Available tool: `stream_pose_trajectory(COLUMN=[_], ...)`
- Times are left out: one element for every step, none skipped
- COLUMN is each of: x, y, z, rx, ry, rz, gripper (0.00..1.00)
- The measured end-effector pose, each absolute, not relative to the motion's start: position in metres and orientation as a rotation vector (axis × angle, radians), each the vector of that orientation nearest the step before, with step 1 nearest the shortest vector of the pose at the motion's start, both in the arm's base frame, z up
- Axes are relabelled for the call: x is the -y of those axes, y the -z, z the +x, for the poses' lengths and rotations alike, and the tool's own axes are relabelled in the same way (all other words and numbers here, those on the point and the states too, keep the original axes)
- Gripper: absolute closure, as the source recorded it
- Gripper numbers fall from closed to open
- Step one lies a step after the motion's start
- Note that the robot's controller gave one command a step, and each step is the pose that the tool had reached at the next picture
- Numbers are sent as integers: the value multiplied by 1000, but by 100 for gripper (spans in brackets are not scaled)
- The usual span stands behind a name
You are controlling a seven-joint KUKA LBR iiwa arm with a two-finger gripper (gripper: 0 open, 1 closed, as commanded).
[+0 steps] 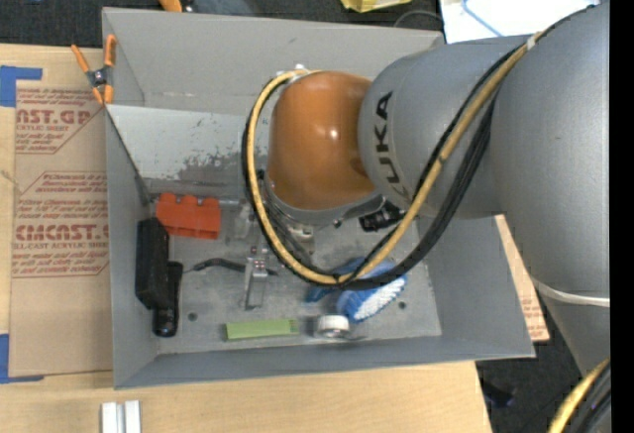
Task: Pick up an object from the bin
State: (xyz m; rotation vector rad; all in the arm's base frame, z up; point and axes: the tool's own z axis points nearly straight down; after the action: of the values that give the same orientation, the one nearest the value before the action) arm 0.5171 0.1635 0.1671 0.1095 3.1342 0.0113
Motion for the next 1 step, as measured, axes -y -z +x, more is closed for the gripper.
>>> stream_pose_trajectory(x=[-188], y=[-155], z=[501], rx=[-3128], ry=[-9], rz=[228], gripper=[0])
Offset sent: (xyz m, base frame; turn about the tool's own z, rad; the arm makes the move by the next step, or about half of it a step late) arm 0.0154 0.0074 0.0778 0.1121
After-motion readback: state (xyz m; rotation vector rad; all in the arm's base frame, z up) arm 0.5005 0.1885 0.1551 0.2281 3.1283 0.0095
